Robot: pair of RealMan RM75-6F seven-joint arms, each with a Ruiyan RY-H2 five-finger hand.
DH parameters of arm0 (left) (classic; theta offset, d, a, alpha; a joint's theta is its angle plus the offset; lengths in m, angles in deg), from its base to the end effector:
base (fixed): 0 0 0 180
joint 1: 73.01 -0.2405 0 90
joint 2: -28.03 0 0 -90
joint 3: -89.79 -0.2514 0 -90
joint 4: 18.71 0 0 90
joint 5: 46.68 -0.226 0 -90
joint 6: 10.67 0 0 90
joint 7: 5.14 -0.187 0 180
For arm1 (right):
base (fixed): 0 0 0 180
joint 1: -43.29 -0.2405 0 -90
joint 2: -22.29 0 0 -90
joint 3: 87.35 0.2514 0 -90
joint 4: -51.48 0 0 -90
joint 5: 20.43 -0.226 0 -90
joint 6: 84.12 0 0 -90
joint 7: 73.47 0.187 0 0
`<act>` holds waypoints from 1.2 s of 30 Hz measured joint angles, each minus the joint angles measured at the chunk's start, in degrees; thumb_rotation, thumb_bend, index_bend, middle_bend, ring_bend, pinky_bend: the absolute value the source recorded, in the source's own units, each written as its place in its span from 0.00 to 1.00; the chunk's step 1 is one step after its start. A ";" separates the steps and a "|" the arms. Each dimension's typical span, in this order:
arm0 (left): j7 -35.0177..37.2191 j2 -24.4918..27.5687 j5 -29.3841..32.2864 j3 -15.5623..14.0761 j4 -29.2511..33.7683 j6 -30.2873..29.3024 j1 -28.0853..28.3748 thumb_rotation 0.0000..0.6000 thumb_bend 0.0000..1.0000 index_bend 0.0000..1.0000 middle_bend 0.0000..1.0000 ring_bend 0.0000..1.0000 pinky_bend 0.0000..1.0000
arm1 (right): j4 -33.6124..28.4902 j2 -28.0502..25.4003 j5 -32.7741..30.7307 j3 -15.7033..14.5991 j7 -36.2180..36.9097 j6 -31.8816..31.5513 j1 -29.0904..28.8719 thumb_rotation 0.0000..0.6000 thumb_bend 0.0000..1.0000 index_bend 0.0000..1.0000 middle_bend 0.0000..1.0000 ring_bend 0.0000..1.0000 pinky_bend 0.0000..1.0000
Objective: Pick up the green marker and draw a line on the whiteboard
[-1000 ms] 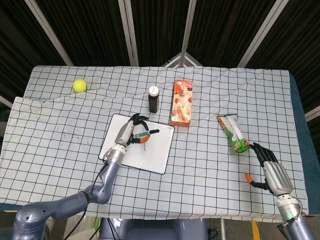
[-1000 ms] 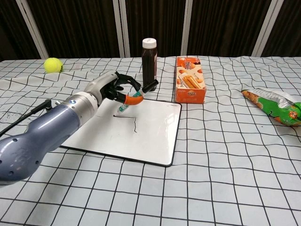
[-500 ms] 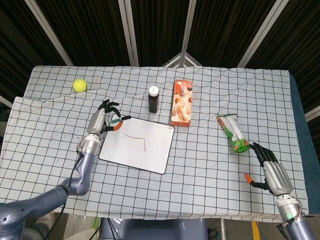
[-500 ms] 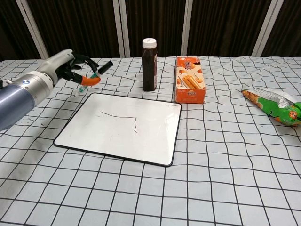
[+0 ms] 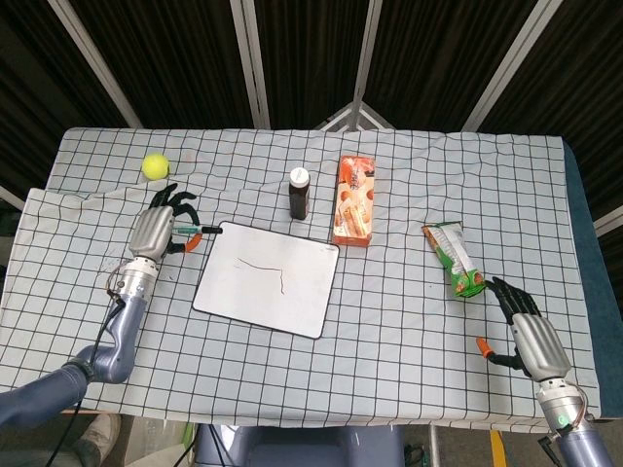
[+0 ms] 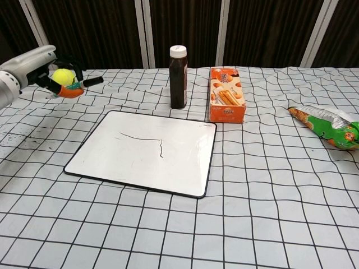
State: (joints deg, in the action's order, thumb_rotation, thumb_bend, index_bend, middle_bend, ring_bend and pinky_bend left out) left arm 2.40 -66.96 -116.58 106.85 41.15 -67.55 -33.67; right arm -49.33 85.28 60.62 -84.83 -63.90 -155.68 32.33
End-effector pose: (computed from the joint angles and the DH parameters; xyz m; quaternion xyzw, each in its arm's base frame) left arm -0.2060 0.4481 -0.0013 -0.6031 -0.4475 -0.4644 0.4694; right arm -0.2848 -0.2462 0.0957 0.5769 -0.5291 0.4080 0.4698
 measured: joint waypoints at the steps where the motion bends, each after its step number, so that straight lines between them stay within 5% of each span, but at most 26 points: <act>1: -1.45 0.45 -0.43 -0.87 -0.11 0.08 -0.17 1.00 0.47 0.68 0.20 0.05 0.07 | -0.03 0.00 -0.02 0.00 -0.06 0.01 0.00 1.00 0.33 0.00 0.00 0.00 0.00; 7: -9.44 2.45 -0.64 -5.13 -0.31 1.82 -1.58 1.00 0.39 0.59 0.16 0.03 0.06 | -0.14 0.03 0.09 -0.07 -0.36 -0.13 0.06 1.00 0.33 0.00 0.00 0.00 0.00; 21: -17.05 5.00 5.46 -5.84 4.49 2.78 -4.29 1.00 0.20 0.18 0.00 0.00 0.00 | 0.07 0.05 0.40 -0.04 -0.26 -0.40 0.11 1.00 0.33 0.00 0.00 0.00 0.00; 30: -17.21 13.31 7.02 -5.48 20.23 -6.19 -10.96 1.00 0.18 0.14 0.00 0.00 0.00 | 0.97 0.49 1.48 -0.07 -0.90 -1.51 0.29 1.00 0.33 0.00 0.00 0.00 0.00; 36: -15.33 22.66 3.90 -8.54 35.45 -17.07 -20.26 1.00 0.17 0.07 0.00 0.00 0.00 | 1.58 1.12 2.23 -0.02 -2.22 -2.80 0.56 1.00 0.33 0.00 0.00 0.00 0.00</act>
